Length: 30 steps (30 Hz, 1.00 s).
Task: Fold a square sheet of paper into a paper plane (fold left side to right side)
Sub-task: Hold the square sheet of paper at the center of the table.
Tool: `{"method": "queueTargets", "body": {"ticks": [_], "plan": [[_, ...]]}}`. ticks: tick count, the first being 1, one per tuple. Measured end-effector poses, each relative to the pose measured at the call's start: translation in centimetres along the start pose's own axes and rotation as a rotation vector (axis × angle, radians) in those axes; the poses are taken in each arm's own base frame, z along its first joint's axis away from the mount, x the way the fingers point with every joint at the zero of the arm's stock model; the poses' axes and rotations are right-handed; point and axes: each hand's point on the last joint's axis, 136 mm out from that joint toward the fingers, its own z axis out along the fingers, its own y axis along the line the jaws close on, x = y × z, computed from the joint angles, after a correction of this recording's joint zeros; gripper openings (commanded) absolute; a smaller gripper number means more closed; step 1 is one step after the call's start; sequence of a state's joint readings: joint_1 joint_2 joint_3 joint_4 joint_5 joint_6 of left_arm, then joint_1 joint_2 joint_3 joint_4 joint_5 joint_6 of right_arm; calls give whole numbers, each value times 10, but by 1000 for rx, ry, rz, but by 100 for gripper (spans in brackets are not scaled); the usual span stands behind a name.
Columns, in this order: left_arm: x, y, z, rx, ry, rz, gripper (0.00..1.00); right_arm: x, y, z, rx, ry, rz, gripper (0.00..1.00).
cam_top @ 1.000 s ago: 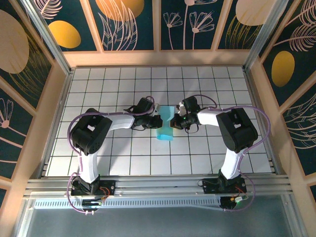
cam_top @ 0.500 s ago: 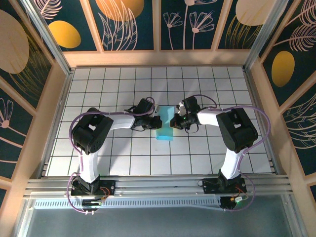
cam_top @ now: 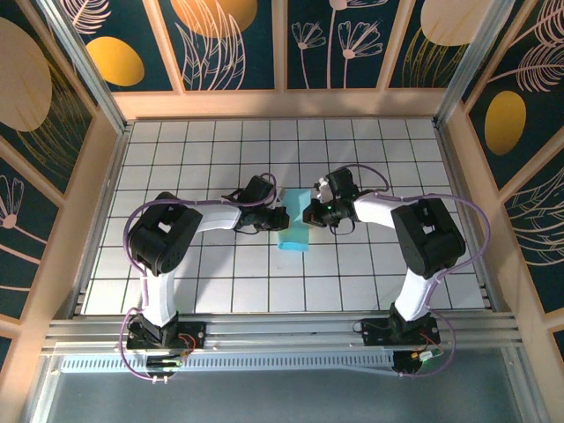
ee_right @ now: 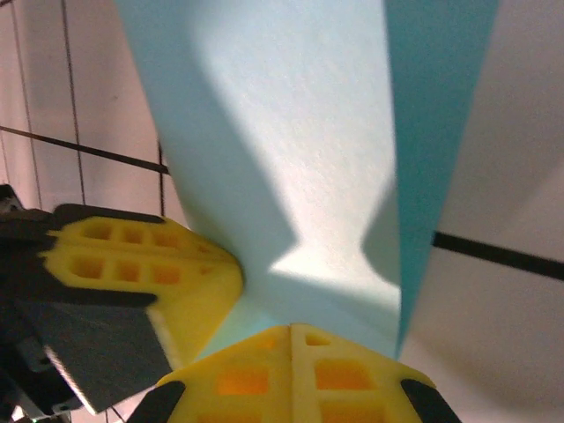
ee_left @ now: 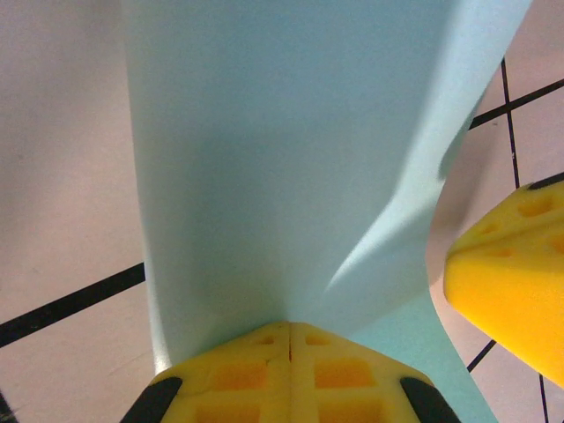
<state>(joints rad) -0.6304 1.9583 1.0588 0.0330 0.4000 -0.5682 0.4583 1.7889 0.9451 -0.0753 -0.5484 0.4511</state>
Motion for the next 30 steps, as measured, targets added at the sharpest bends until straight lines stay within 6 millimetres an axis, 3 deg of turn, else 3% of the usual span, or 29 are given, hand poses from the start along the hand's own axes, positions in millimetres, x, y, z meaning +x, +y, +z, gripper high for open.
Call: {"method": "queueTargets", "body": {"ticks": [4,11,18,30], "plan": [[0,0,0,0,0,0,1,-11,13,3,-27,-22,-31,0],[0,0,0,0,0,0,1,-28,25,28,-61,-15,-63,0],[0,0,0,0,0,0,1,-26,17,45,-52,10,-53,0],[2,0,0,7,-7,7,1,-24,8,48,-25,17,-42,0]]}}
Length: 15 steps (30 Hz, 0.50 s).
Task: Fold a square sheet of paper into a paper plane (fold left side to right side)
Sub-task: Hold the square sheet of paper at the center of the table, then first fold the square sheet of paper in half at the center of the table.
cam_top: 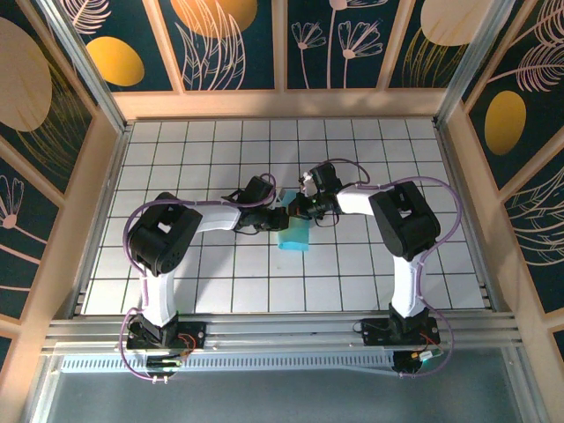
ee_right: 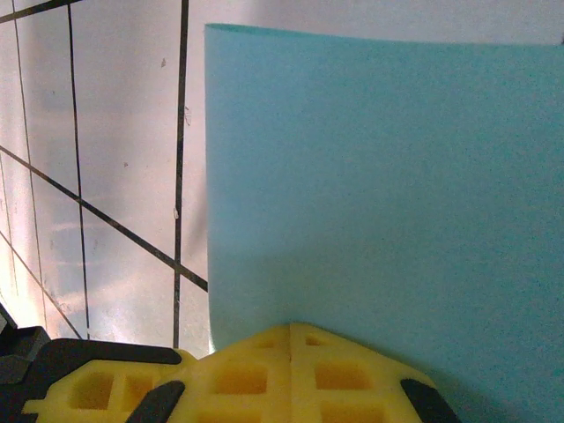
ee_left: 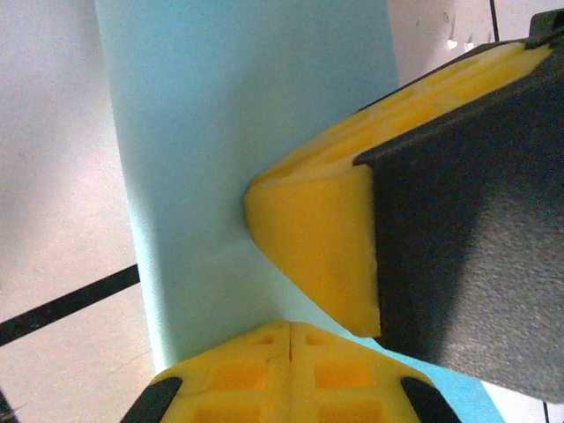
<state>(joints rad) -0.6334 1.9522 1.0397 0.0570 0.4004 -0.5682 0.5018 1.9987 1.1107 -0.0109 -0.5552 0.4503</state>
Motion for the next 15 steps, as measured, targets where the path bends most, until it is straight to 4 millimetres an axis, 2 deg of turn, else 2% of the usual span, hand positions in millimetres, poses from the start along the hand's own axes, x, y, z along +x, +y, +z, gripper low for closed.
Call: {"method": "queueTargets", "body": {"ticks": [4,15], "plan": [[5,1,-3,0,-16,11,1,0,-1,0,1,0,2,0],[37,3,-16,8,-12,12,1,4,0,0,-5,25,7,0]]}}
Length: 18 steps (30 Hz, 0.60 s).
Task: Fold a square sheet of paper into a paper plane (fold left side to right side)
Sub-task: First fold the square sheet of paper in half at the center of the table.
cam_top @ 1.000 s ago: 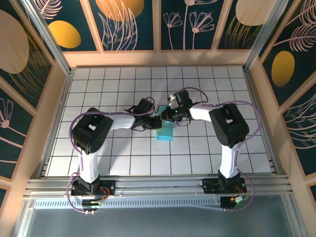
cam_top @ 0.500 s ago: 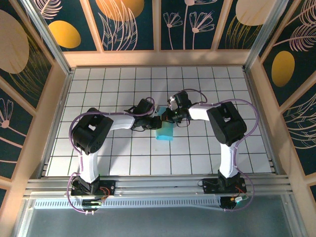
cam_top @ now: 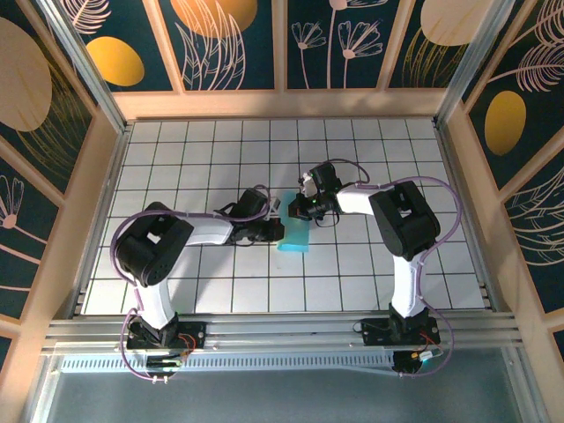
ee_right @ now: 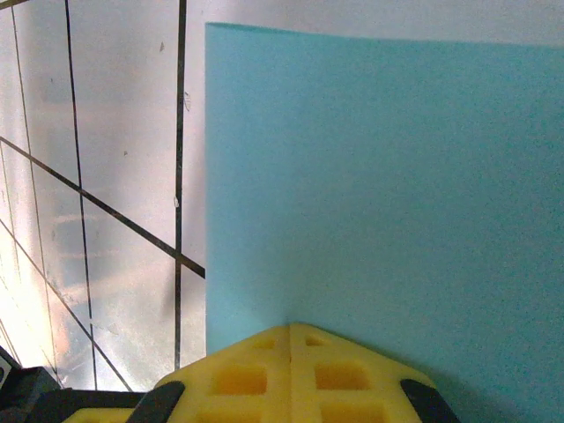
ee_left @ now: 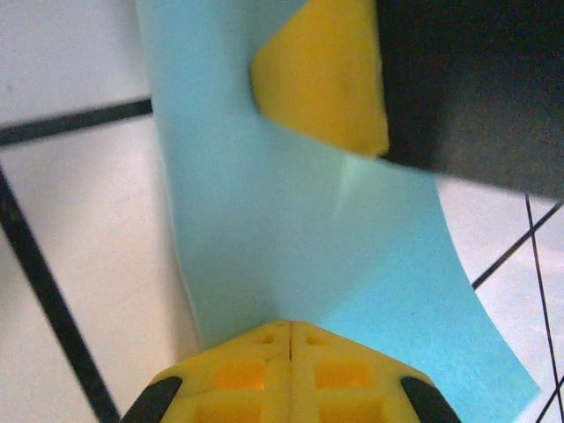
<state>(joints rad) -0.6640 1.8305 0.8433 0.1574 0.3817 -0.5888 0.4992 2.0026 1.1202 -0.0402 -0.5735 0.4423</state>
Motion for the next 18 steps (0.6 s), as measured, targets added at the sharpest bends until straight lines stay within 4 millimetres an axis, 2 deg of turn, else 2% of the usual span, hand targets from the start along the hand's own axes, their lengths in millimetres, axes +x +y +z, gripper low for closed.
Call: {"method": "queueTargets", "body": {"ticks": [18], "plan": [[38,1,-18,17,39,-9,2,1,0,1,0,15,-11,0]]}}
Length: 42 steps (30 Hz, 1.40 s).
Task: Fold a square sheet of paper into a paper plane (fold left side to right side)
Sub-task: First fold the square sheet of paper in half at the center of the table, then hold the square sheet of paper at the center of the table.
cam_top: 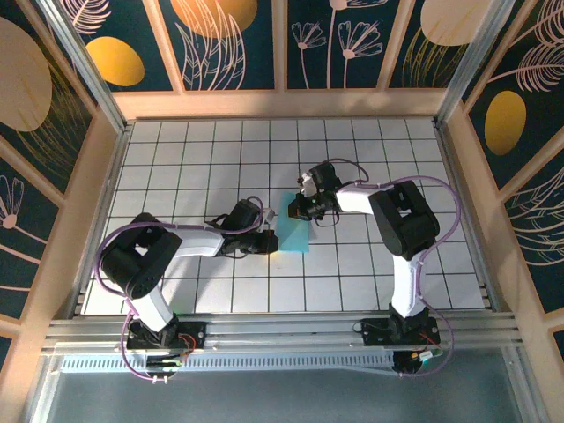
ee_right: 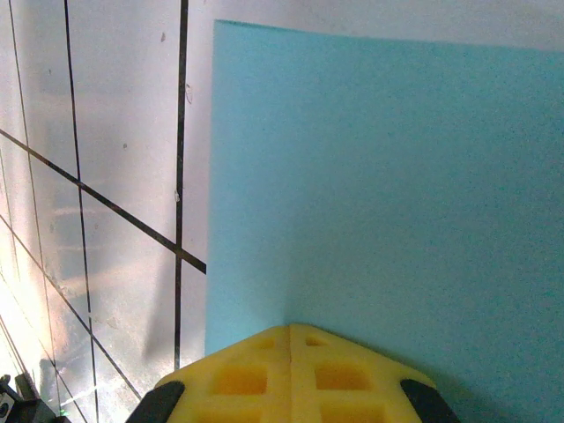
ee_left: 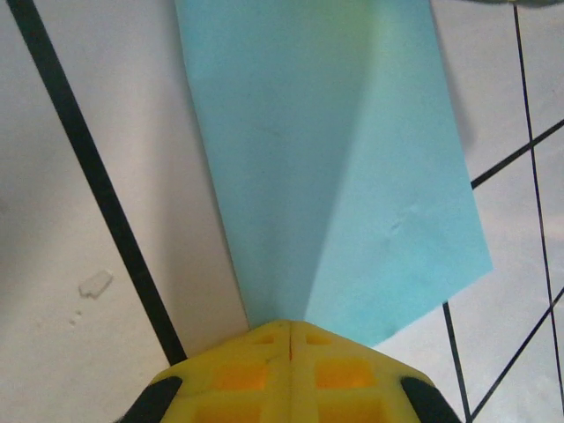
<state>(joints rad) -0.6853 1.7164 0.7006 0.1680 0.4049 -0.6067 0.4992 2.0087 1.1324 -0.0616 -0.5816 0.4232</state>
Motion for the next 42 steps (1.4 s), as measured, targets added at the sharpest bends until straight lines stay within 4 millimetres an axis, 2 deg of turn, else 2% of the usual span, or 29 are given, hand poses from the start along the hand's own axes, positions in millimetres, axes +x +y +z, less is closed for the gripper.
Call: {"method": "queueTargets", "body": {"ticks": [7,15,18,22,24,26,28,32,42], "plan": [[10,-1,-4,15,23,-3,5,0,0,0,2,4,-4,0],[29,0,-17,-3,103,-37,4,0,0,0,-1,5,-22,0],[17,-1,-25,7,99,-67,4,0,0,0,-2,6,-28,0],[-25,-12,-33,40,26,-58,2,0,1,0,-4,7,-30,0],[-47,-21,-29,64,5,-36,2,0,1,0,-4,7,-34,0],[-57,-23,-19,74,5,-26,2,0,1,0,-4,7,-41,0],[-56,-17,-7,67,30,-32,2,0,1,0,-4,7,-45,0],[-40,0,10,41,96,-63,2,1,1,0,-3,7,-48,0],[-37,-1,14,51,111,-64,2,0,1,0,-4,7,-49,0]]}}
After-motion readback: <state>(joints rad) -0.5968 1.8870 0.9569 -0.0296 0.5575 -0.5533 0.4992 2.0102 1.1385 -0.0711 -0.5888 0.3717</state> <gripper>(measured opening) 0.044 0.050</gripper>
